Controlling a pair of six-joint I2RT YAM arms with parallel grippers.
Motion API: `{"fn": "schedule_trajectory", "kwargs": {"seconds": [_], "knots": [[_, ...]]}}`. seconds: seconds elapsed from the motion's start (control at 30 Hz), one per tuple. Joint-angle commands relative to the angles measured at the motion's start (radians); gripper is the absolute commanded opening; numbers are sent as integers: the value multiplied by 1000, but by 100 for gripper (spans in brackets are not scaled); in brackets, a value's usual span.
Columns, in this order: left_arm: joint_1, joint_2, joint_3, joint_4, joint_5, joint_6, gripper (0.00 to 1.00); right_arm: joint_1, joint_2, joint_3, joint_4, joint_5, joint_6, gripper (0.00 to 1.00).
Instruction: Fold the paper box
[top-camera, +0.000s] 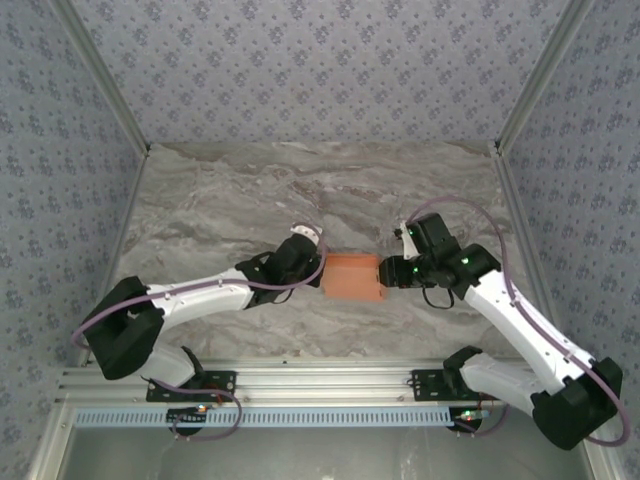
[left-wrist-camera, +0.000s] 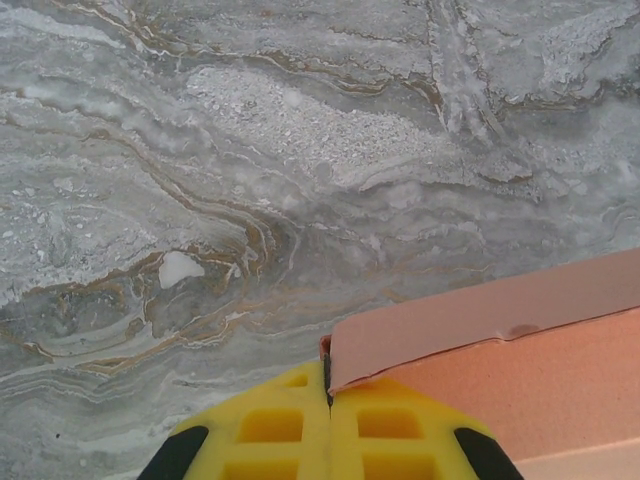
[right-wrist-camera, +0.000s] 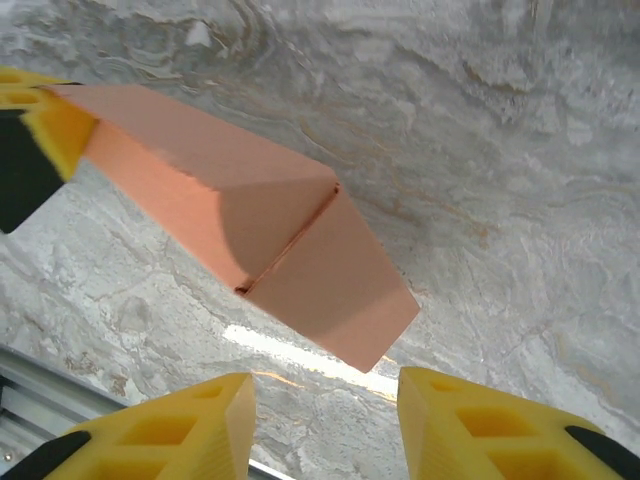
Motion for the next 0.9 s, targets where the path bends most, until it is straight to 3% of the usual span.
{"fn": "schedule_trajectory", "kwargs": {"seconds": [0.0,0.2,0.33,0.4,0.63,0.87], "knots": [[-7,45,5,-151,-28,55,0,6,-34,30,31,11,-151,45],[-7,20,8,-146,-53,72,0,81,-176,-149,318,4,-703,51],[-7,-2,-3,-140,-61,85,0,123,-292,-340,574,40,-1027,72],[-7,-8,-13,-128,-61,92,0,117,-306,-379,627,30,-1141,75],[-32,-14,-28,-92,-89,111,0,38,-279,-409,727,18,-1286,77],[-44,-22,-53,-64,-114,107,0,43,-213,-404,676,-68,-1322,73]]}}
